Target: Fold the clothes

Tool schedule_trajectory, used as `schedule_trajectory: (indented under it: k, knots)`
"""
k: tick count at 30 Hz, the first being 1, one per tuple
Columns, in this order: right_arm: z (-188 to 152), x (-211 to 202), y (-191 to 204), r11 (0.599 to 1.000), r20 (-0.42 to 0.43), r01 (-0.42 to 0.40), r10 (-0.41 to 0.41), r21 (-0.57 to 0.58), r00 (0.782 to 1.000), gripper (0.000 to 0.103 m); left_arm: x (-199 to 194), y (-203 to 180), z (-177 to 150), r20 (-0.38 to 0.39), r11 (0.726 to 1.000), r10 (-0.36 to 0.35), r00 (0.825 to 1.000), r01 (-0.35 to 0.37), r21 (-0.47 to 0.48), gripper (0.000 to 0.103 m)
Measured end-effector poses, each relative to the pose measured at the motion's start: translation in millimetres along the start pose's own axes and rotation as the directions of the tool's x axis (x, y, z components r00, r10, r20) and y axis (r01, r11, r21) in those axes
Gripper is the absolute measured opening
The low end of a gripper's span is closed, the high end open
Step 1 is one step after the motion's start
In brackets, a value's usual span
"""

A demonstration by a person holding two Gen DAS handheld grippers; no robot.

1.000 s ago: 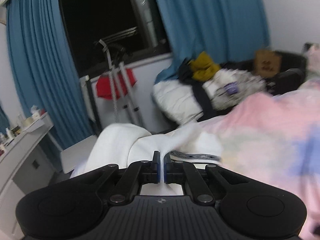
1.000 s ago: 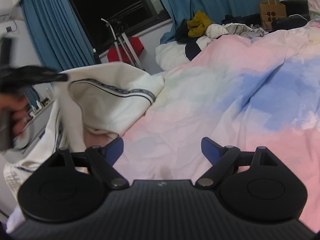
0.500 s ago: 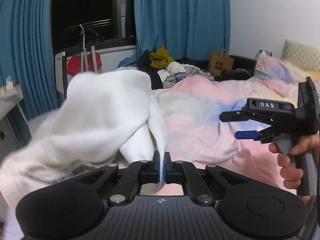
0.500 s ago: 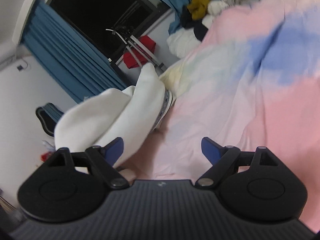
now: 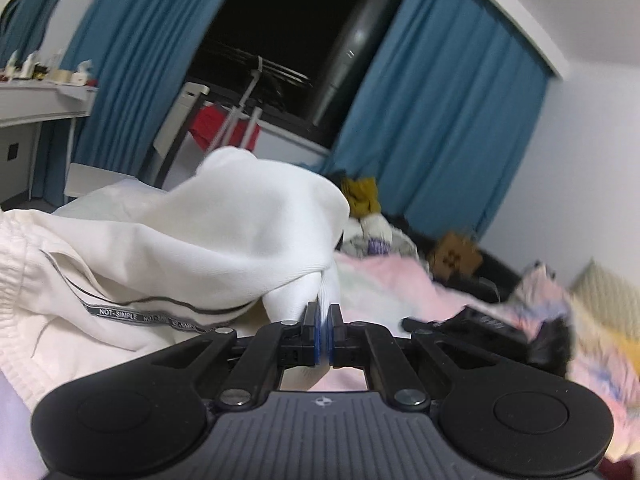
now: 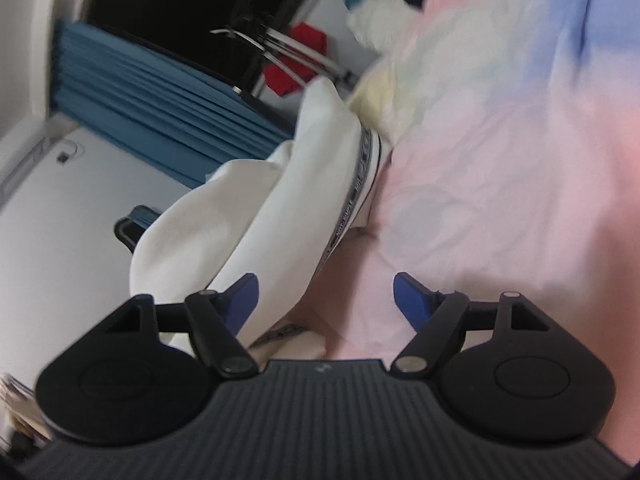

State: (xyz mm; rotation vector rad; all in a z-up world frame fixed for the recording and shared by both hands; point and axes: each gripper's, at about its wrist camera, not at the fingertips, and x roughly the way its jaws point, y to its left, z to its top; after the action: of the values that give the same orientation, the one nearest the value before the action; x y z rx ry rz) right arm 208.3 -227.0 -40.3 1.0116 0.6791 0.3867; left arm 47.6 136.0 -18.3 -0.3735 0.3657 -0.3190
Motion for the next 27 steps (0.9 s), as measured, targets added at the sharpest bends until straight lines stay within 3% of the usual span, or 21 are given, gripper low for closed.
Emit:
schedule_trajectory:
  k: [4, 7, 9, 13, 16, 17, 19, 23, 27]
  knots:
    - [21, 47, -14, 0.994, -0.02, -0.035, 0.038, 0.105, 0.999, 0.074, -2, 26, 12, 0.053, 0.997, 0.001, 0.999, 0.003, -0.074, 0.003]
    - [42, 80, -10, 0.992, -0.001, -0.069, 0.069, 0.104, 0.998, 0.074, -3, 46, 20, 0.084, 0.992, -0.002, 0.997, 0.012, -0.124, 0.003]
    - [62, 104, 1, 0.996, 0.027, -0.047, 0.046, 0.07, 0.999, 0.074, -3, 53, 24, 0.091, 0.99, -0.009, 0.996, 0.022, -0.138, 0.003]
    - [110, 164, 36, 0.994, 0.105, 0.071, -0.062, -0.083, 0.993, 0.074, -4, 62, 24, 0.099, 0.989, -0.035, 0.994, 0.049, -0.142, 0.003]
    - [133, 217, 57, 0.953, 0.126, 0.201, -0.176, -0.226, 0.976, 0.071, -6, 64, 17, 0.118, 0.989, -0.052, 0.992, 0.068, -0.135, 0.003]
    - [135, 231, 62, 0.924, 0.135, 0.264, -0.234, -0.276, 0.963, 0.051, -5, 66, 15, 0.125, 0.988, -0.059, 0.99, 0.076, -0.134, 0.003]
    - [134, 253, 66, 0.865, 0.12, 0.371, -0.351, -0.338, 0.929, 0.024, 0, 60, 12, 0.134, 0.987, -0.072, 0.988, 0.09, -0.136, 0.003]
    - [128, 226, 76, 0.829, 0.246, 0.429, -0.359, -0.358, 0.9, 0.011, 5, 65, 11, 0.127, 0.976, -0.147, 0.981, 0.165, -0.145, 0.003]
    - [122, 151, 90, 0.868, 0.407, 0.389, -0.249, -0.309, 0.879, 0.006, -1, 61, 7, 0.128, 0.971, -0.175, 0.976, 0.193, -0.143, 0.003]
